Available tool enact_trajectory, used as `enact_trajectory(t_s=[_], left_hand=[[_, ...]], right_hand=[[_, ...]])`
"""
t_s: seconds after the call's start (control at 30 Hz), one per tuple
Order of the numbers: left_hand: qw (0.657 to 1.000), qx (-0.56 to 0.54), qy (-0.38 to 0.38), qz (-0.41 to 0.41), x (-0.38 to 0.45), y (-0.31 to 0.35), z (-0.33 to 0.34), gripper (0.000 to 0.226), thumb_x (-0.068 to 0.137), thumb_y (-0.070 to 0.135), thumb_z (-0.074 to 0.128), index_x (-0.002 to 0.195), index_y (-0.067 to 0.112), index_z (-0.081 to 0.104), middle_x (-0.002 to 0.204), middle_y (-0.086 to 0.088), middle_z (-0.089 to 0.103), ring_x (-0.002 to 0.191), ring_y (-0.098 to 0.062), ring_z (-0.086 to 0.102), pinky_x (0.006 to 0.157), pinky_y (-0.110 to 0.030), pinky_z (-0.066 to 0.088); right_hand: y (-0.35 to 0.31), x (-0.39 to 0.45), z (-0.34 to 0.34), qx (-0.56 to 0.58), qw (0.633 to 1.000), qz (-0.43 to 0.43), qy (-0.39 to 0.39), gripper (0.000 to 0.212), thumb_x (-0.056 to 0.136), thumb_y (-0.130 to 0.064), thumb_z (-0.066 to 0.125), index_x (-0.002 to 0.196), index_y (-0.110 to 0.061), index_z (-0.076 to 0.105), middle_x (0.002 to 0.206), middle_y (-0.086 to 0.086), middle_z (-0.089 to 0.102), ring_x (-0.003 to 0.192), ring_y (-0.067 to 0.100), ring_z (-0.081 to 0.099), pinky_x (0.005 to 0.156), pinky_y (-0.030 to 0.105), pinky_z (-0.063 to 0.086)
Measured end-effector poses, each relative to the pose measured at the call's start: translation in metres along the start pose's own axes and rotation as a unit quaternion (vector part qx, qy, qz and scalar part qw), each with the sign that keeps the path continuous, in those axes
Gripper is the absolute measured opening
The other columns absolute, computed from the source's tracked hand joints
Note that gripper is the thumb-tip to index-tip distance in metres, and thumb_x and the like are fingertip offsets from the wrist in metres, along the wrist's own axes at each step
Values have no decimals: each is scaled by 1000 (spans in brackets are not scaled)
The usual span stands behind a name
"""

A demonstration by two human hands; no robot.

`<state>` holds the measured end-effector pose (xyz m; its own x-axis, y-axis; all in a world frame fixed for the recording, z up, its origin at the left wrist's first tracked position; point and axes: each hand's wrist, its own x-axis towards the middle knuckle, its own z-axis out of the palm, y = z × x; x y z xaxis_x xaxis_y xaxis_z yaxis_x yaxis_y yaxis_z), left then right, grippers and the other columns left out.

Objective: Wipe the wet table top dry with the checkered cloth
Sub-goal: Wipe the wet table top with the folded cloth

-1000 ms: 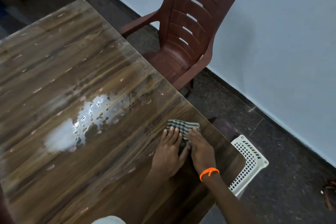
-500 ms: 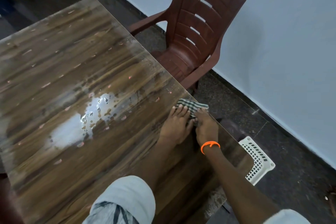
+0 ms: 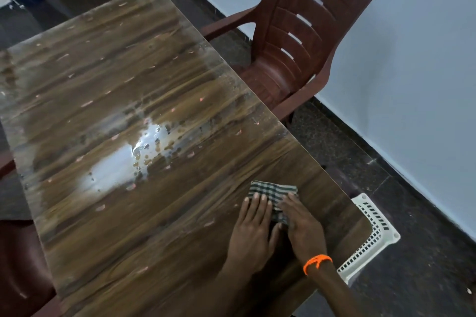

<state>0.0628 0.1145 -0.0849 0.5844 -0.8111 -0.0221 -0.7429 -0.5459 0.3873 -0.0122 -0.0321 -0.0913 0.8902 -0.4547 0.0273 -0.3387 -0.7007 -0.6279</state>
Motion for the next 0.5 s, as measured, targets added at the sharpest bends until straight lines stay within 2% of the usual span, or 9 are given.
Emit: enact_trajectory(t_s=[0.1,0.2,0.3,0.5], left_hand=[[999,13,-2,-31,28,10,-4,56,106,40,34,143,4,53,151,-14,49,147,-27,36,121,-47,18],[999,16,-7,-49,51,-8,-10,55,106,38,32,146,6,51,153,-11,48,148,-25,33,122,-47,16],[997,15,-1,-72,52,-40,-20,55,106,38,29,145,7,52,152,-9,50,148,-22,34,123,-48,18],[991,-2,41,-124,-20,-77,-29,54,106,40,35,143,7,54,152,-11,49,148,-22,33,123,-49,22]], right_hand=[[0,22,-2,3,998,44,43,41,81,4,52,118,-9,65,132,6,57,128,17,47,110,22,31],[-15,50,6,19,997,40,64,40,80,6,54,116,-7,66,129,10,59,127,21,49,108,26,33],[-33,67,26,30,998,15,47,45,74,15,63,114,-4,67,126,14,60,125,24,50,106,32,35],[-79,38,66,32,998,-49,-32,37,80,0,56,115,-5,67,129,10,59,128,22,48,108,29,33]])
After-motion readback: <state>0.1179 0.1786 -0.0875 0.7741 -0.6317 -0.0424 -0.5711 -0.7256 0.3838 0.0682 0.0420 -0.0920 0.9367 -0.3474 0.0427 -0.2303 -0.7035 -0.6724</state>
